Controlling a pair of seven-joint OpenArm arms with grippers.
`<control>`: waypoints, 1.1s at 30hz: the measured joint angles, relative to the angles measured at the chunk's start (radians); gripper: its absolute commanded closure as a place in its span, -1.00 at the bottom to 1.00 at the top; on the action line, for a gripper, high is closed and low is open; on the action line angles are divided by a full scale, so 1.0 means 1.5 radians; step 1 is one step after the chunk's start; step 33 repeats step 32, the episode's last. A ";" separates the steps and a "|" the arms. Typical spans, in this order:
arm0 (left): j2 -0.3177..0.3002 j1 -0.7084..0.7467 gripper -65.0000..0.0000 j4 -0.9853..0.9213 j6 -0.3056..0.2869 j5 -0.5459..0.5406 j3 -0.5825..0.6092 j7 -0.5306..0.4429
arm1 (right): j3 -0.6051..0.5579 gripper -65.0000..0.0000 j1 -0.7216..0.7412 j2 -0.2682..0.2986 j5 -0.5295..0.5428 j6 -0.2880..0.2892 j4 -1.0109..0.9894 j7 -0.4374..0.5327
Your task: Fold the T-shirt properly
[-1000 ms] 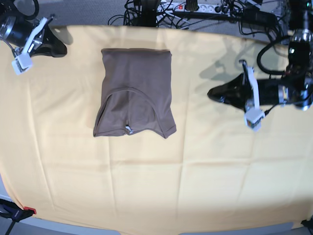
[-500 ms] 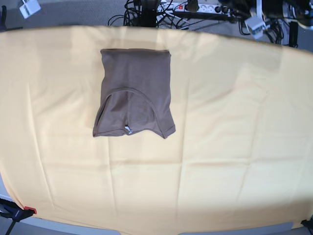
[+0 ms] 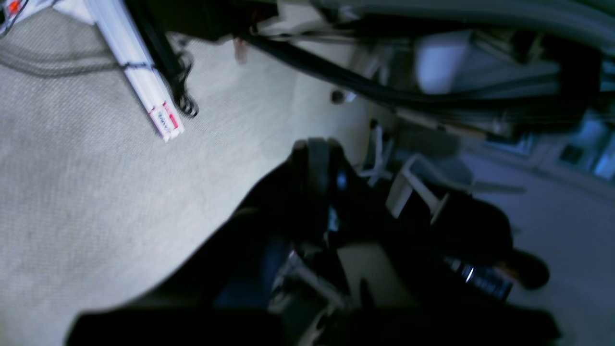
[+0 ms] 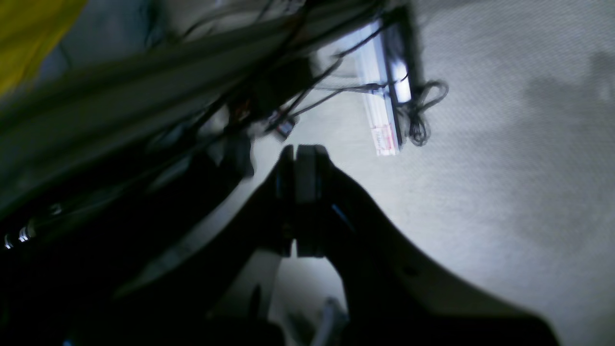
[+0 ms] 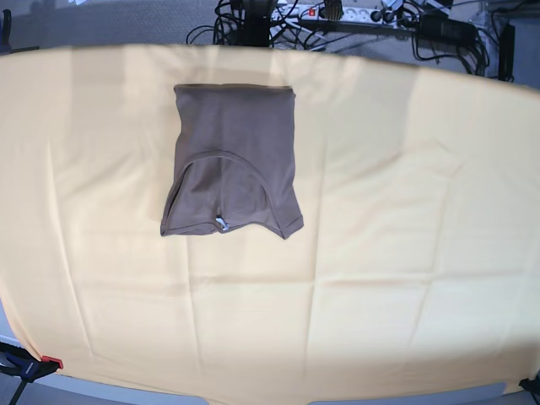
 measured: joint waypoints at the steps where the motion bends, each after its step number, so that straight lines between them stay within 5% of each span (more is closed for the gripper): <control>1: 0.011 -0.026 1.00 -0.045 0.001 0.028 0.008 -0.026 | -0.013 1.00 0.025 0.002 -0.034 0.000 -0.038 0.020; 9: 0.068 -0.211 1.00 -0.413 0.014 0.324 0.091 -0.383 | -0.149 1.00 0.210 0.008 -0.375 -0.002 -0.345 0.334; 11: 0.074 -0.247 1.00 -0.481 0.075 0.389 0.124 -0.489 | -0.199 1.00 0.246 0.008 -0.464 -0.005 -0.408 0.444; 14: 0.078 -0.285 1.00 -0.553 0.187 0.454 0.173 -0.660 | -0.281 1.00 0.290 0.006 -0.577 -0.107 -0.480 0.572; 17: 0.088 -0.298 1.00 -0.590 0.290 0.477 0.222 -0.794 | -0.360 1.00 0.317 0.002 -0.605 -0.211 -0.523 0.594; 19: 0.106 -0.297 1.00 -0.603 0.336 0.477 0.257 -0.819 | -0.401 1.00 0.324 0.002 -0.605 -0.262 -0.528 0.595; 23: 0.162 -0.292 1.00 -0.613 0.400 0.479 0.309 -0.814 | -0.465 1.00 0.332 -0.015 -0.604 -0.301 -0.528 0.596; 33: 0.243 -0.293 1.00 -0.613 0.420 0.479 0.314 -0.809 | -0.525 1.00 0.328 -0.033 -0.605 -0.323 -0.528 0.601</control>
